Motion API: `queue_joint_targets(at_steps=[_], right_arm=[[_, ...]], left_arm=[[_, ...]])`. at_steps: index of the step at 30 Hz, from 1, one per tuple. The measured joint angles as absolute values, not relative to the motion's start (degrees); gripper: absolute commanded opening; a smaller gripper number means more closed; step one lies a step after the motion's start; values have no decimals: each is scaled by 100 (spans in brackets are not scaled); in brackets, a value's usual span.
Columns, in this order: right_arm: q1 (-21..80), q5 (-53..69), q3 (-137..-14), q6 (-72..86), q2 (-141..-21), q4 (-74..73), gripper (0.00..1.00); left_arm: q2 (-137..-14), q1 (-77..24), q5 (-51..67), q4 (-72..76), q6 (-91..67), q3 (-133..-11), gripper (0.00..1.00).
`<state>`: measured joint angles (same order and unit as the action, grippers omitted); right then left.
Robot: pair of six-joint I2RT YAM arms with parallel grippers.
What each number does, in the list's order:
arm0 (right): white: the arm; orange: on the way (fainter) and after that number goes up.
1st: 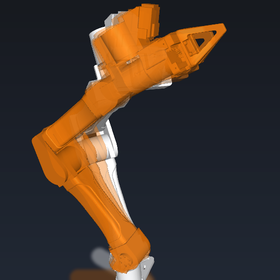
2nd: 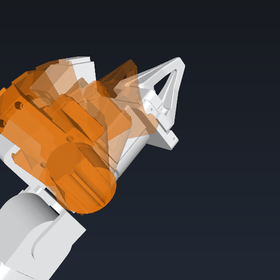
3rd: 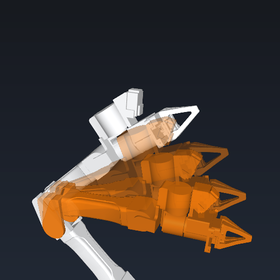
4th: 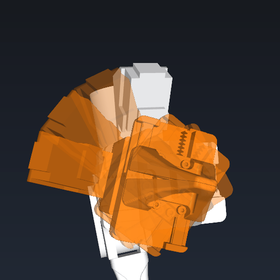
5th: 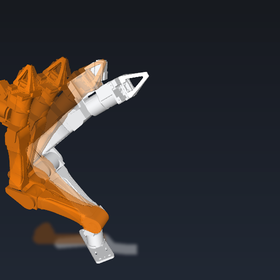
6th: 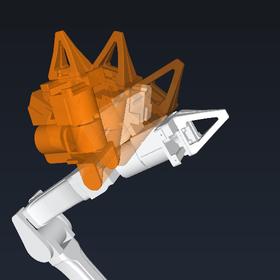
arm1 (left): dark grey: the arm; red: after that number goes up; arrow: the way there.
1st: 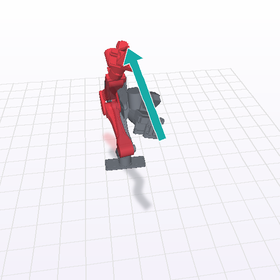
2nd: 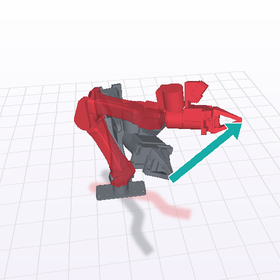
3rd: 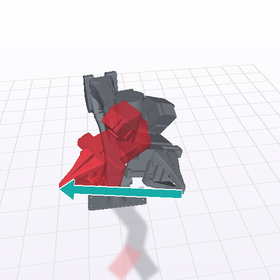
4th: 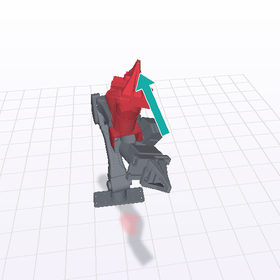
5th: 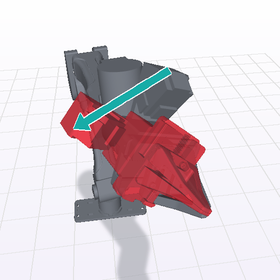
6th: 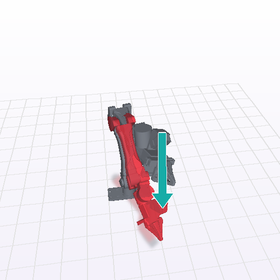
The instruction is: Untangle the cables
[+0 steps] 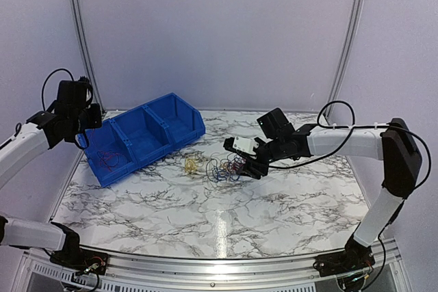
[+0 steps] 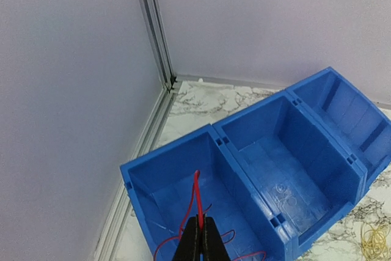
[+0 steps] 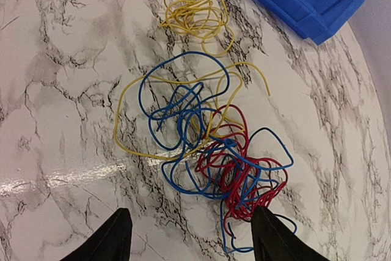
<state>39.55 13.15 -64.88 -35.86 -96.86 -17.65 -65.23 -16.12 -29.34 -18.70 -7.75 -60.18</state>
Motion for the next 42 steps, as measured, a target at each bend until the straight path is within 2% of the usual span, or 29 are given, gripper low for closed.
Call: queue_joint_targets(at_steps=[6,12,14,15,20,26,33,42], right_arm=[[3955,1345,-6488,-3586,-9697,-1765,67],[3955,1347,-6488,-3588,-9699,-1765,67],[3955,1347,-6488,-3590,-9699,-1765,67],[3955,1347,-6488,-3590,-9699,-1765,67],[3955,1347,-6488,-3592,-9699,-1765,66],[3955,1358,-6488,-3607,-9719,-1765,66],[3955,1387,-6488,-3607,-9767,-1776,66],[3955,1389,-6488,-3605,-9767,-1780,66]], left_arm=[[-6886,-1612,-2810,-1927,-1358,-5492,0],[-7826,-1603,-2644,-1894,-1470,-5557,0],[-8090,-1540,-2552,-1861,-1483,-5599,3],[-8228,-1472,-2488,-1850,-1492,-5640,0],[-8595,-1098,-2137,-1811,-1603,-5675,0],[-8243,-980,-2082,-1852,-1562,-5905,0],[-7260,-980,-2764,-1667,-1131,-6611,0],[-7205,-980,-3133,-1219,-705,-6569,0]])
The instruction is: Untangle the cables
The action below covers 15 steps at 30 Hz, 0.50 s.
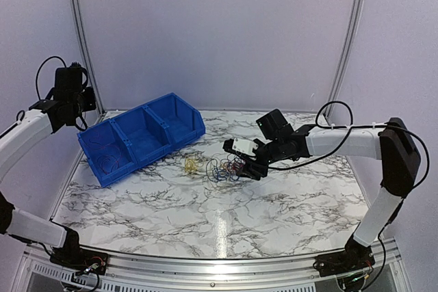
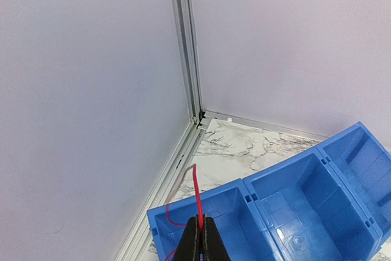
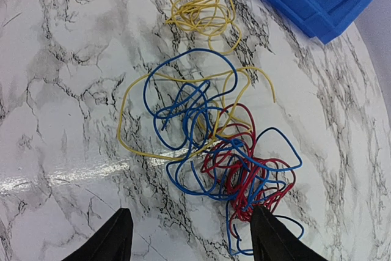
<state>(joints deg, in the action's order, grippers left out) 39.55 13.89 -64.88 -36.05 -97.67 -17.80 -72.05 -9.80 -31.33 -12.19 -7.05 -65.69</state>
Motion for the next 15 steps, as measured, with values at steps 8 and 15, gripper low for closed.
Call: queue_joint_targets(at_steps=[8,15], right_arm=[[3955,1385,-6488,-3607,-9904,-1787,66],[3955,1387,-6488,-3605,-9996,-1813,66]], left_arm=[[-7507,-980,-2902,-956,-735,-5981,0],[-8101,-980,-2460,-1015,-875,-5778,0]])
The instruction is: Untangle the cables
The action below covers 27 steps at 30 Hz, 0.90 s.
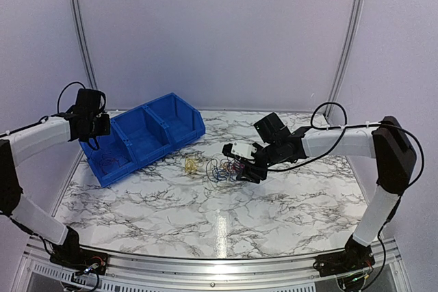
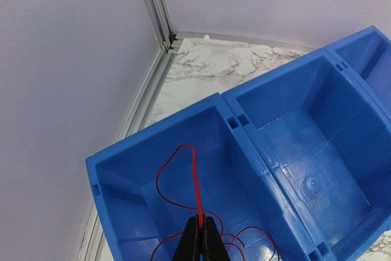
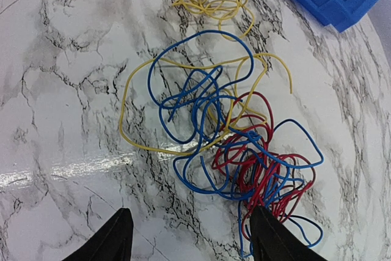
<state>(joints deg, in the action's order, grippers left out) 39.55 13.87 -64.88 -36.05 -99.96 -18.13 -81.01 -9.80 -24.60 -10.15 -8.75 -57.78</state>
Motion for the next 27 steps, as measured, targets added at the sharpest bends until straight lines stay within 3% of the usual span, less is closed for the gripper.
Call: queue_joint_targets(at_steps=[8,11,15,19,24,27], right_arm=[[3955,1391,-6488,-3607,-9996,-1817,66],[3955,1402,-6488,-3607,-9996,-1824,66],[3955,1406,-6488,-3605,-9996,-1850,66],[3955,1406,-6490,-3603,-9996,-1883,66],[3955,1431,-6593,-3599,-9996,-2001,65],[3955,1411,-6665,-3601,-9996,-2029,65]], left_arm=[[-8809,-980,-2335,-1678,-1114,-6064,0],[-9137,-980,-2259,-2069,-1221,-6342,23],[-9275,-987,-2123,-2508,-1343,-6648,33],[-8919,-1020,-1992,-2705,-1494,-6700,41],[-7878,-1133,-1809,-2613,-1487,-6611,42],[-7319,-1691,-1621,-2073,-1260,-6368,43]])
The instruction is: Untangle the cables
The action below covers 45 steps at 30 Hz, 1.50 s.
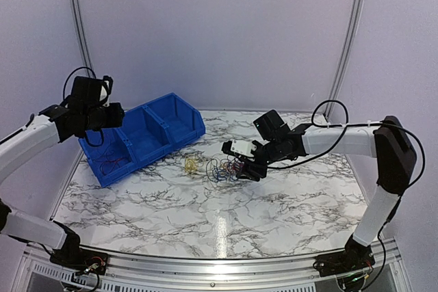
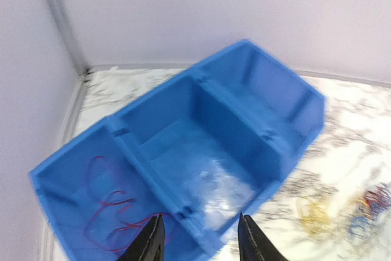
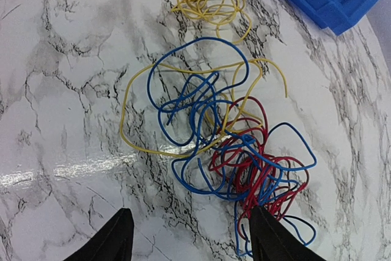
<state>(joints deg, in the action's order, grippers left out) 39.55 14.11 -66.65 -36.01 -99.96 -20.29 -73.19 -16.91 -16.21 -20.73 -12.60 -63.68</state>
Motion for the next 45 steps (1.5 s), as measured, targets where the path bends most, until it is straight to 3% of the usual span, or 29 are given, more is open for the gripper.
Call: queue_joint_targets(at_steps=[7,13,16,21,33,36,40,43,45], right_arm=[[3907,1328,-6672,-3583,-9845,-2018,65],[3868,1347,-6672,-3551,-9590,-1927,65],[3868,1376,-6670,-3535,-9585,-1909,64],[3865,1385,-6661,-3531,-9585,-1894,64],[3865,1411,-6648,-3522,-9585,-1892,64],[3865,1433,-6648,-3522,-9585,-1892,64],[3865,1452,-6646,-3522,-9585,-1892,64],[3863,1452,-6643,-3522,-9585,-1892,64],[3865,1457,-6637,-3522,-9585,-1894,64]], left_arm=[[-7441,-3315,-867,-1052,-1339,-5846,45],[-8755,-4049,-825,-742,-1500,-5981,32],[-9568,-4119,-792,-816,-1400,-6495,28],[-10608,-4115,-749,-1133,-991,-7629,34],[-11408,-4097,-849,-1772,-462,-8270,36],[-11590,-4097,-860,-1887,-438,-8331,28],[-11806,-4095,-954,-1964,-432,-8451,8],[-11834,-4093,-1044,-1975,-471,-8471,0],[-11826,-4093,-1107,-1975,-467,-8468,0]])
